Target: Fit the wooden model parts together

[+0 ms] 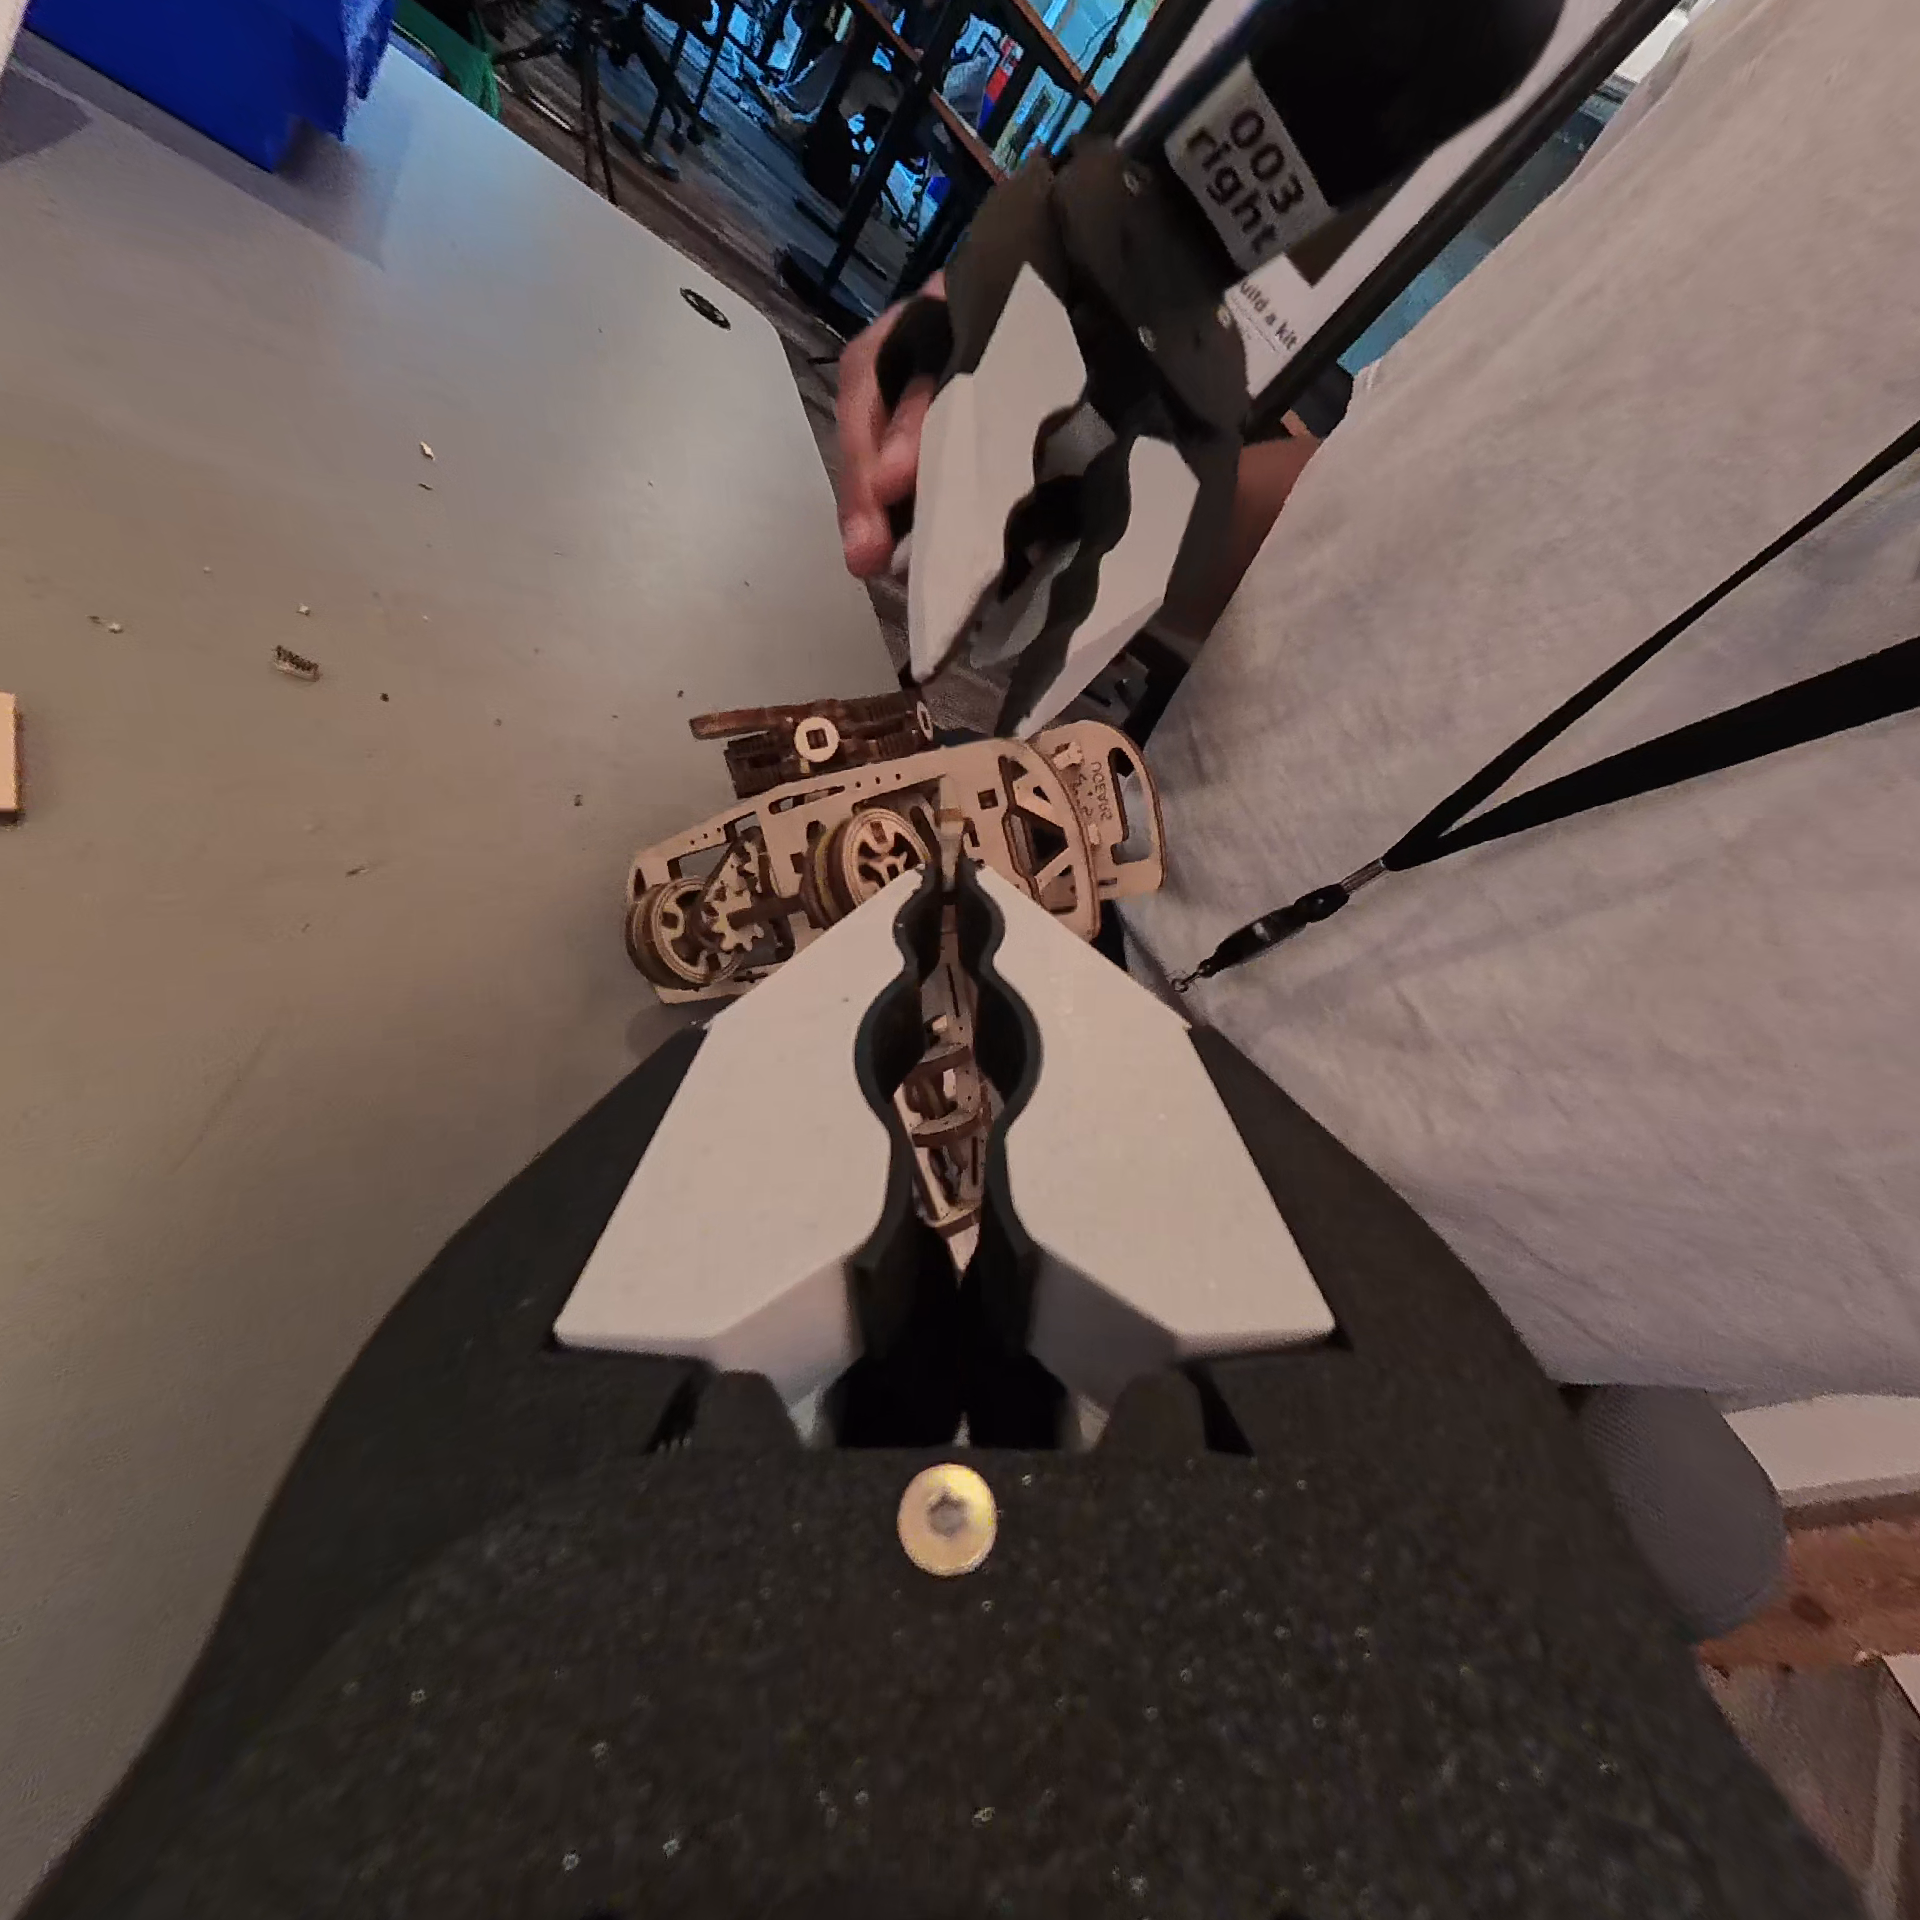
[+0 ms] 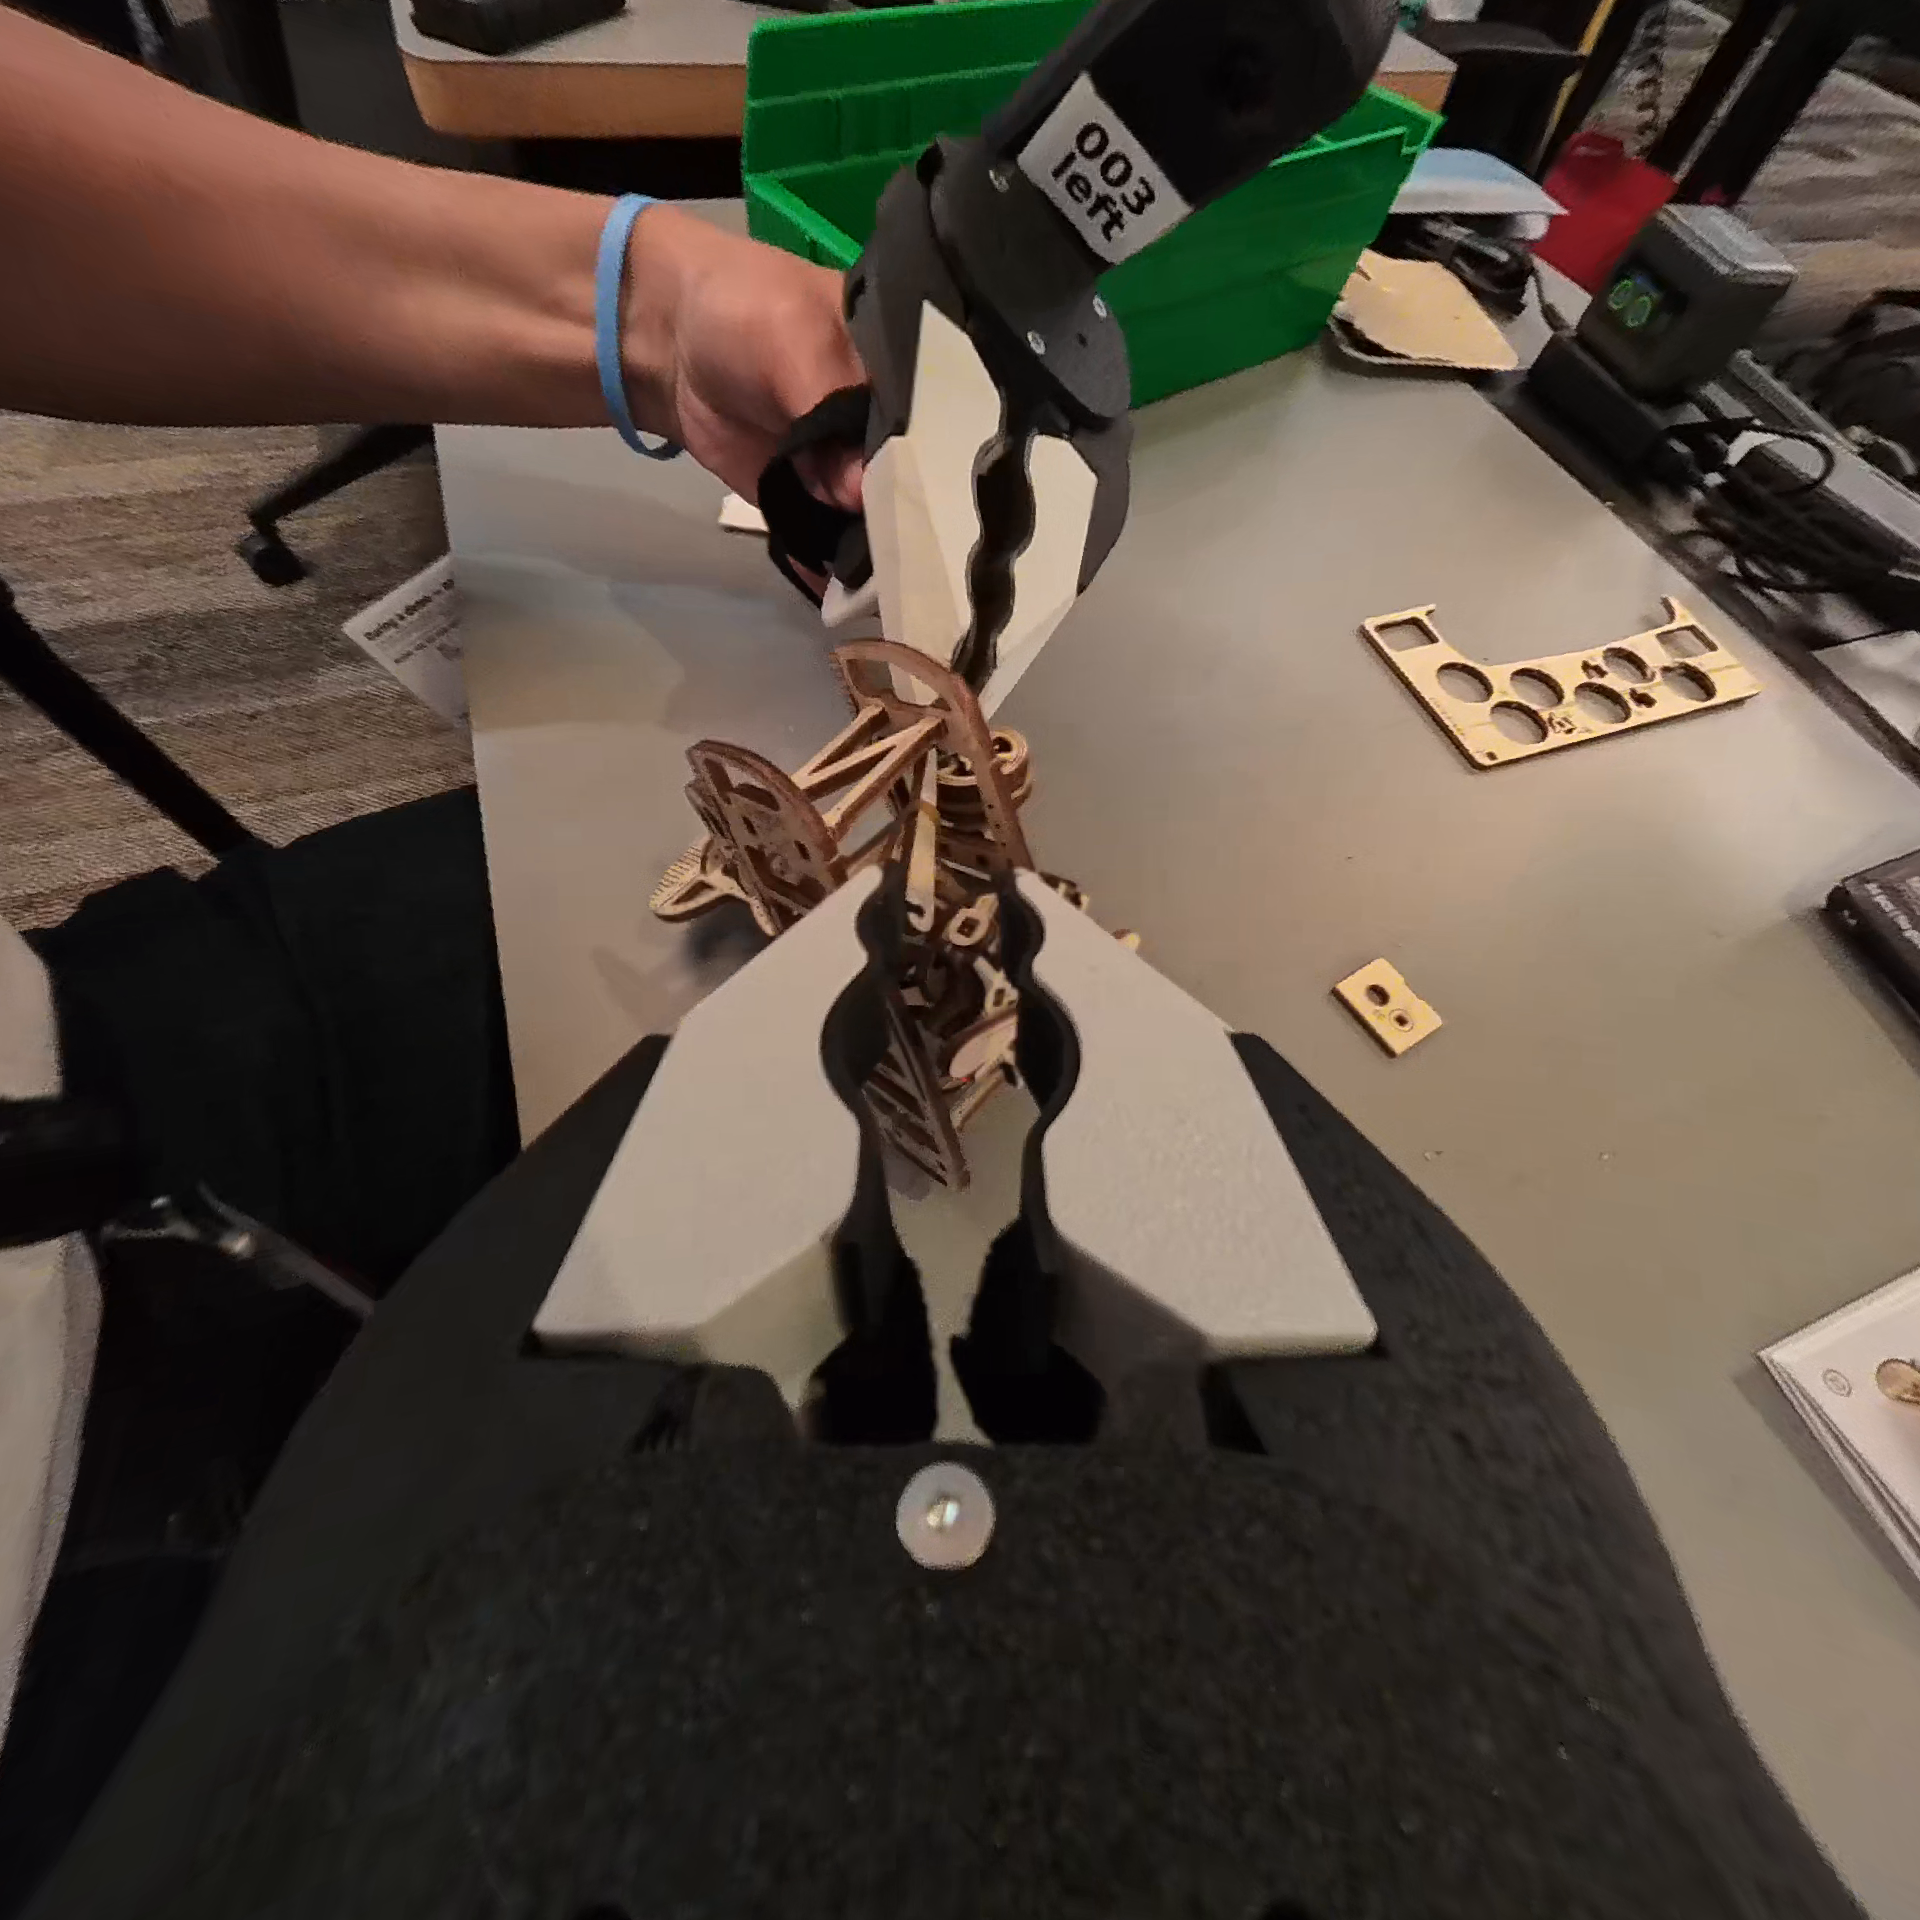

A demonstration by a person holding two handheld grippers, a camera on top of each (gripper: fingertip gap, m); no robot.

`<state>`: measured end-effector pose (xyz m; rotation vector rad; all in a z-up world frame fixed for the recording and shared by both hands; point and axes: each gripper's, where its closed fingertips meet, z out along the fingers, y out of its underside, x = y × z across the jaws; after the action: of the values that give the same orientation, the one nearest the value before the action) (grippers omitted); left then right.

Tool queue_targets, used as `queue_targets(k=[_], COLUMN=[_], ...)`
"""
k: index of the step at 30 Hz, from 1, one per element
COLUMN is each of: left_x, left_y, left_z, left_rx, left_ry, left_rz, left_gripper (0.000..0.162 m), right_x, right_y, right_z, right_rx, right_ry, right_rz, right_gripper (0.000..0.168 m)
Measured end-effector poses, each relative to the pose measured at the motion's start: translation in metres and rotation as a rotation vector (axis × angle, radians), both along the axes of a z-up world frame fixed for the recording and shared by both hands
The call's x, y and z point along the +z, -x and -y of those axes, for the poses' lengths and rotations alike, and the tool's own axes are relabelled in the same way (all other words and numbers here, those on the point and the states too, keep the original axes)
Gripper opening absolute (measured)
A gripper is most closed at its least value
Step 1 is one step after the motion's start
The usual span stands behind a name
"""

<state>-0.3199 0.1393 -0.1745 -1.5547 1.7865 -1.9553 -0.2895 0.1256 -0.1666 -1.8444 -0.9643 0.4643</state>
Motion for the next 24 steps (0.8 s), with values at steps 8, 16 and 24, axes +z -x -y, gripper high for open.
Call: queue_targets(k=[8,16,24], left_x=[0.005,0.008,0.009], left_y=[-0.003,-0.001,-0.001], left_z=[0.004,0.006,0.005], left_rx=[-0.018,-0.021,-0.005], left_ry=[-0.010,-0.019,-0.047], left_rz=[0.019,0.019,0.011], left_gripper=[0.000,0.000,0.000], right_x=[0.016,0.010,-0.001], right_y=[-0.003,0.006,0.035], right_z=[0.006,0.007,0.007], right_rx=[0.157,0.258,0.452], right_ry=[0.128,0.125,0.113], right_rz=[-0.148,-0.102,0.072], right_gripper=[0.046,0.067,0.087])
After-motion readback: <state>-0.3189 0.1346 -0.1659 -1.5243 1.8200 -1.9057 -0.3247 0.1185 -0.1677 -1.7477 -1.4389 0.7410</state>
